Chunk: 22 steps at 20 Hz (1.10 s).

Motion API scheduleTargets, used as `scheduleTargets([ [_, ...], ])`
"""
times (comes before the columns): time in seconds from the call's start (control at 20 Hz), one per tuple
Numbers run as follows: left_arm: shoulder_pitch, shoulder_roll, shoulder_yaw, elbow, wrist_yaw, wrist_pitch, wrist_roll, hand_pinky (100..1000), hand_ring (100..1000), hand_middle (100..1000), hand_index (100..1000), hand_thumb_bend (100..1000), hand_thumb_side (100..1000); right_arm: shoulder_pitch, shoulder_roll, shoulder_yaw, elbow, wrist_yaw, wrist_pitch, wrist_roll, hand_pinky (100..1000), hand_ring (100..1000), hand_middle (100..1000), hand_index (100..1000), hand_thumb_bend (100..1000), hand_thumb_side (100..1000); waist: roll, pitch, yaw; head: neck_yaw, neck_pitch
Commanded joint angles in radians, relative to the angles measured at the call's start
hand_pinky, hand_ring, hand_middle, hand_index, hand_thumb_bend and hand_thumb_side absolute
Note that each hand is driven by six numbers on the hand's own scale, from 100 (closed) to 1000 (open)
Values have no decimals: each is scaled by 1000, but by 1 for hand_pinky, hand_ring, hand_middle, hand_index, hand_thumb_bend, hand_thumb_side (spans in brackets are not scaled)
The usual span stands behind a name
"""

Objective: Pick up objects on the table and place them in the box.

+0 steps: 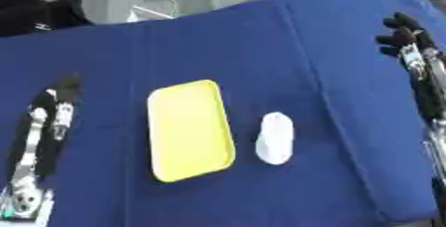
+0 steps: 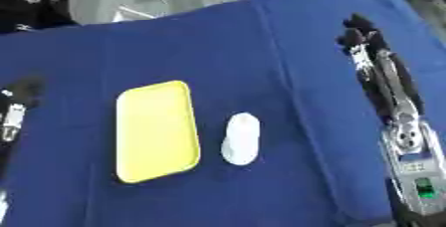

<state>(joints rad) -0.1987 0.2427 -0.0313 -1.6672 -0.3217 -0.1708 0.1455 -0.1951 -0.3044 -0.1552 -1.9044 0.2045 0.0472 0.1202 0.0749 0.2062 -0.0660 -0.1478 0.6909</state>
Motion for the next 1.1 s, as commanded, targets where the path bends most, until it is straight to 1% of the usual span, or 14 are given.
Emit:
scheduleTargets([
  [0.05, -10, 20, -1, -22, -1, -2, 0, 786, 785, 801, 897, 100, 1000, -13, -10, -4, -23, 0, 1, -1, 858, 845, 921, 1000, 249, 923, -3, -10, 0, -11, -12],
  [1.1, -9, 21, -1, -27, -2, -1, 1, 786, 785, 801, 895, 100, 1000, -13, -11, -5, -24, 1, 1, -3, 858, 845, 922, 1000, 251, 922, -3, -8, 0, -13, -11],
])
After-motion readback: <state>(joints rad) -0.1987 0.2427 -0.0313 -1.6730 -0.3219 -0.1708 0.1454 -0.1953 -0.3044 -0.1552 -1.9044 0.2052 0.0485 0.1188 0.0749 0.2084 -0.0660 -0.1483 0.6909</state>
